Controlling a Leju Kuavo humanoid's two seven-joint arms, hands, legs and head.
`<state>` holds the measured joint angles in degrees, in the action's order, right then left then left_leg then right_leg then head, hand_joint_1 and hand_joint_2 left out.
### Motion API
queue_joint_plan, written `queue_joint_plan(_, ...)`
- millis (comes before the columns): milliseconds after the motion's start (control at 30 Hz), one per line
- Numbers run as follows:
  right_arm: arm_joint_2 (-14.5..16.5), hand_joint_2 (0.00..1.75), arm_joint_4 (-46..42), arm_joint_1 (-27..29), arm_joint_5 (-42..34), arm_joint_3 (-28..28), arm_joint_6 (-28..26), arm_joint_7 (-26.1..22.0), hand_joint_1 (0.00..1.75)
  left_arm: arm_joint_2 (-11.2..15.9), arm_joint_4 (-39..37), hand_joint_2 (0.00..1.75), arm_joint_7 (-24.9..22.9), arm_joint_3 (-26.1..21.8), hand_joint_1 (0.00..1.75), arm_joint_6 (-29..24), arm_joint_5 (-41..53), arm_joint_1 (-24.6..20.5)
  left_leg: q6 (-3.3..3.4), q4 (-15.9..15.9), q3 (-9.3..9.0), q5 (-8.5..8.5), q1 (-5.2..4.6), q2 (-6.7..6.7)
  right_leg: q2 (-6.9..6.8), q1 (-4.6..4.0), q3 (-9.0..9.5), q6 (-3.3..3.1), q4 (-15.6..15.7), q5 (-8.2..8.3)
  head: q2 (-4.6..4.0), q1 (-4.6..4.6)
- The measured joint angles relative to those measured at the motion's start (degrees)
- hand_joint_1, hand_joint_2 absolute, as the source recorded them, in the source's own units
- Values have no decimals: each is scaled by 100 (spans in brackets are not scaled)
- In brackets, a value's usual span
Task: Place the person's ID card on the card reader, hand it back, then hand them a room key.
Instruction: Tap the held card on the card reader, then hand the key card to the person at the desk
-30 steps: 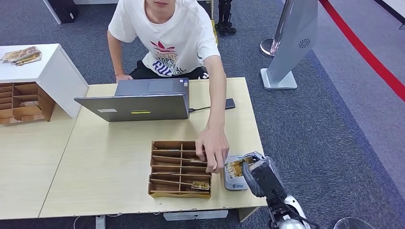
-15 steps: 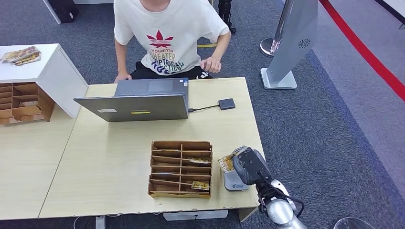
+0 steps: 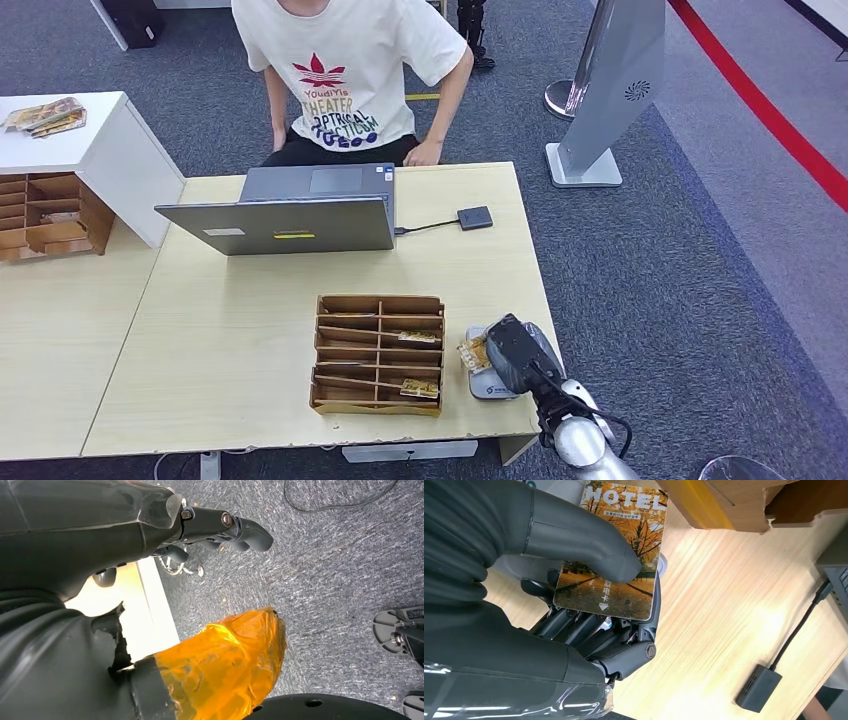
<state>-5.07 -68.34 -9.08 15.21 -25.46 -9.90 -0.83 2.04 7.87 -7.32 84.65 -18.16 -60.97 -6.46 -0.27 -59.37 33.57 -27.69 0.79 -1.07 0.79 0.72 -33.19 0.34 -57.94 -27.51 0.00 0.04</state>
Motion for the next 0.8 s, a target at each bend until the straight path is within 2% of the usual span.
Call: queue_joint_plan(800, -33, 175, 223, -75, 413, 13, -9, 184, 175, 2, 0, 0, -15, 0, 0, -2, -67, 6, 0, -1, -8, 0, -1, 3, 4, 0, 5, -1, 0, 3, 0, 0)
